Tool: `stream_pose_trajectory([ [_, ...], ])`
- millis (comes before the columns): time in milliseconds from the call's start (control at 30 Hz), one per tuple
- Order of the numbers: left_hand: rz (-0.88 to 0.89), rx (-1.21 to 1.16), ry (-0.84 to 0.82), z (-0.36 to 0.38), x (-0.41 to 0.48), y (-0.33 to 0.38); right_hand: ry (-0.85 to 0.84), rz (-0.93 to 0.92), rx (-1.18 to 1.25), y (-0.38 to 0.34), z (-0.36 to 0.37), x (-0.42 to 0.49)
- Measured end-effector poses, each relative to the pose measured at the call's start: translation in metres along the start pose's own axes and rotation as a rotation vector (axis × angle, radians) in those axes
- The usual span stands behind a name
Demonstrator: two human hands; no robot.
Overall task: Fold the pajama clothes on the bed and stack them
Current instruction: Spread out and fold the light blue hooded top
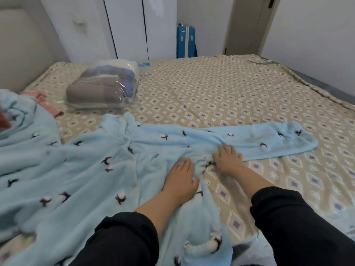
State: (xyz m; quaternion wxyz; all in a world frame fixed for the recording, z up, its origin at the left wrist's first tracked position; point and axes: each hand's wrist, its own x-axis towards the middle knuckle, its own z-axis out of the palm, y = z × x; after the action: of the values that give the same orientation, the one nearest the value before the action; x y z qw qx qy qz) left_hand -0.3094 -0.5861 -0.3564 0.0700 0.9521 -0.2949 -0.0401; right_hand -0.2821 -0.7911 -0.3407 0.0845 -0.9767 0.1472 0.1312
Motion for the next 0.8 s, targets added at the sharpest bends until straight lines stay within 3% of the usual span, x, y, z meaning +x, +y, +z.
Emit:
stream_pose_trajectory([
  [133,0.039,0.151,-0.03,-0.017,-0.045,-0.036,-0.005,-0.162,0.052,-0.052,-0.003,-0.024],
  [300,-0.109,0.208,0.102,-0.043,-0.098,-0.107,0.045,-0.323,0.144,-0.122,0.009,-0.053],
  [533,-0.495,0.081,0.127,-0.072,-0.109,-0.213,0.162,-0.478,0.07,-0.175,0.005,-0.042],
  [667,-0.631,0.059,0.135,-0.086,-0.085,-0.261,0.196,-0.458,0.137,-0.187,-0.02,-0.008],
  [800,-0.721,-0.167,0.11,-0.084,-0.057,-0.297,0.149,-0.438,0.248,-0.197,-0.038,0.039],
])
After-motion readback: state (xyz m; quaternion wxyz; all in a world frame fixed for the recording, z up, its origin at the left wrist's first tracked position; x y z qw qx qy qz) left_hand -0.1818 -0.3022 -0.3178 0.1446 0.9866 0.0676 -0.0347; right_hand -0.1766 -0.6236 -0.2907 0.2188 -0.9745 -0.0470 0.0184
